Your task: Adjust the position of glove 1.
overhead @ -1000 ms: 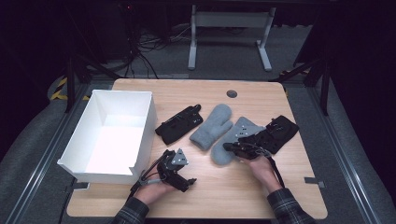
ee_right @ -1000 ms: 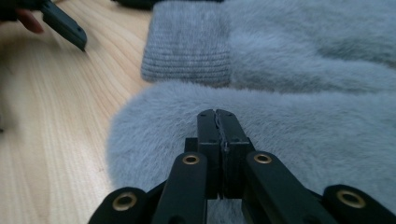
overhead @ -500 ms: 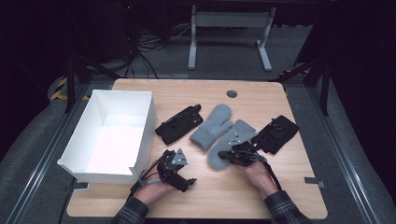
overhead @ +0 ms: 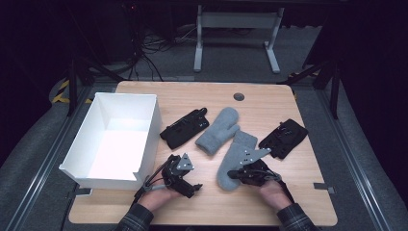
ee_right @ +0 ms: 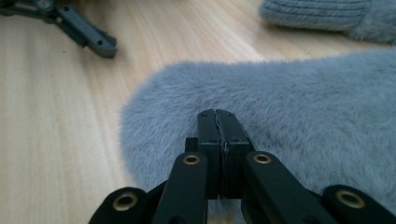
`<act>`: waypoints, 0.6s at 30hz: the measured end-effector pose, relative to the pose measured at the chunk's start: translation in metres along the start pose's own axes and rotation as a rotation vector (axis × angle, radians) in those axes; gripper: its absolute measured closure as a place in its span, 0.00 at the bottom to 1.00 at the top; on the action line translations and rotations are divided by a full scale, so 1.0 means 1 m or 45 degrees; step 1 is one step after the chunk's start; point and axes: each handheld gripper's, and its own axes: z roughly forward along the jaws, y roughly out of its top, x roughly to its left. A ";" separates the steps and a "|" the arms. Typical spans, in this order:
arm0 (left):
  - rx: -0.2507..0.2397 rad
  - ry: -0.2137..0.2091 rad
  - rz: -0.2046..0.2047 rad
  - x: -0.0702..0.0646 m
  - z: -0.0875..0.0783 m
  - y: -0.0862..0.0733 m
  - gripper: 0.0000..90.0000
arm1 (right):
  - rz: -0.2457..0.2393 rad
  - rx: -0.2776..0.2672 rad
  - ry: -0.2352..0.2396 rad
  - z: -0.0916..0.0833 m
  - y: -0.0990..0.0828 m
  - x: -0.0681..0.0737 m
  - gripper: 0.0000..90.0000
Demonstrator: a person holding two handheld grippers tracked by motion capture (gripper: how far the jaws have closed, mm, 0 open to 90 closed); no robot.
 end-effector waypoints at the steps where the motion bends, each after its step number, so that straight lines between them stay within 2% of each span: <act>1: 0.001 0.000 0.003 0.000 0.000 0.000 0.00 | 0.003 -0.003 0.004 -0.002 -0.002 0.002 1.00; 10: 0.000 0.002 -0.002 0.000 0.000 0.000 0.00 | -0.014 0.012 0.016 -0.017 -0.018 0.015 1.00; 17: 0.004 0.008 -0.004 -0.001 -0.001 0.000 0.01 | -0.021 0.022 0.002 -0.028 -0.029 0.023 1.00; 18: 0.009 0.007 -0.005 -0.001 -0.001 0.001 0.04 | -0.025 0.021 -0.003 -0.031 -0.032 0.025 1.00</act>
